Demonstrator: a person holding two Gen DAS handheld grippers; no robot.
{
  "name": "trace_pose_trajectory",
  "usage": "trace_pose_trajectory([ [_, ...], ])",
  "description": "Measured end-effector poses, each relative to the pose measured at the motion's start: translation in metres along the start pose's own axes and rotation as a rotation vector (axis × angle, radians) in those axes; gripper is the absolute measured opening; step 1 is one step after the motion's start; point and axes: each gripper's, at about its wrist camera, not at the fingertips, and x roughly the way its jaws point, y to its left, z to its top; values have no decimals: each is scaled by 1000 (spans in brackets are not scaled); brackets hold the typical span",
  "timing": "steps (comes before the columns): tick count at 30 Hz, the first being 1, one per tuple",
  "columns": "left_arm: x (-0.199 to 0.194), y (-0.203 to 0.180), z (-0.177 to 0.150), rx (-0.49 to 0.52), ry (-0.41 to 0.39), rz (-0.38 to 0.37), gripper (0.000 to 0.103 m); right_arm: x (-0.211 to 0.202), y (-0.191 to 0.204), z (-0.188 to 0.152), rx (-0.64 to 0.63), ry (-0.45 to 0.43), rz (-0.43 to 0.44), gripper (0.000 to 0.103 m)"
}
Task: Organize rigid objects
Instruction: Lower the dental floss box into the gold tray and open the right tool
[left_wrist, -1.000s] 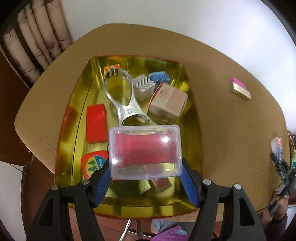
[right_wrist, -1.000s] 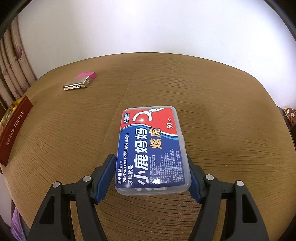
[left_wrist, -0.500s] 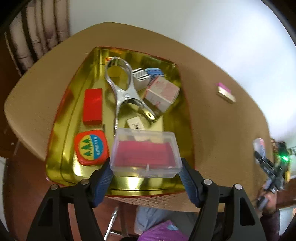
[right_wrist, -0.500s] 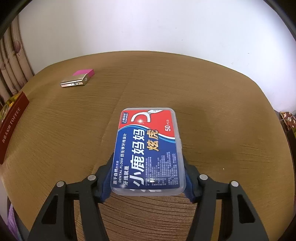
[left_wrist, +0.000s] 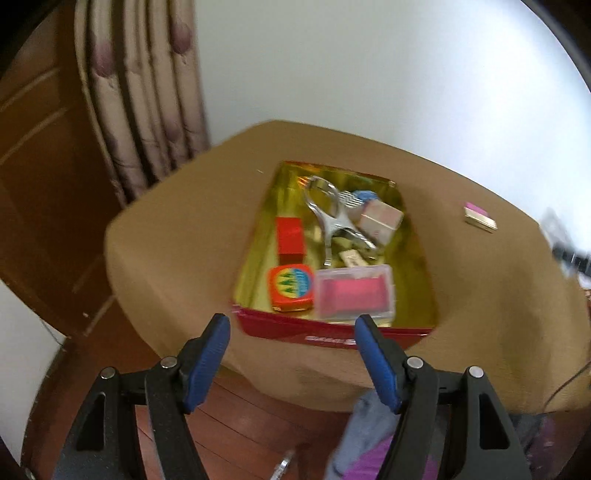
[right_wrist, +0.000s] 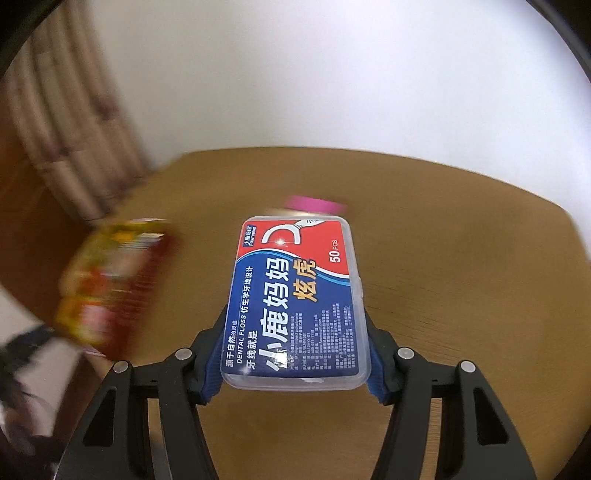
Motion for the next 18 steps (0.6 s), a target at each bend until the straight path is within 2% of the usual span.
trace_pose_trajectory([
  [1, 1, 3, 0, -8, 1, 19, 72, 7, 21, 6, -23, 12, 45, 57],
  [3, 7, 6, 2, -22, 20, -27, 72, 28, 74, 16, -88, 50, 146, 57],
  [5, 11, 10, 1, -44, 25, -51, 72, 51, 122, 20, -155, 83, 190, 57],
  [8, 14, 12, 1, -26, 35, -2, 72, 90, 171, 26, -211, 133, 219, 57],
  [11, 19, 16, -1, -35, 55, 4, 72, 123, 204, 31, -262, 171, 192, 57],
  [18, 35, 18, -2, -13, 106, 42, 72, 164, 235, 30, -285, 211, 184, 57],
])
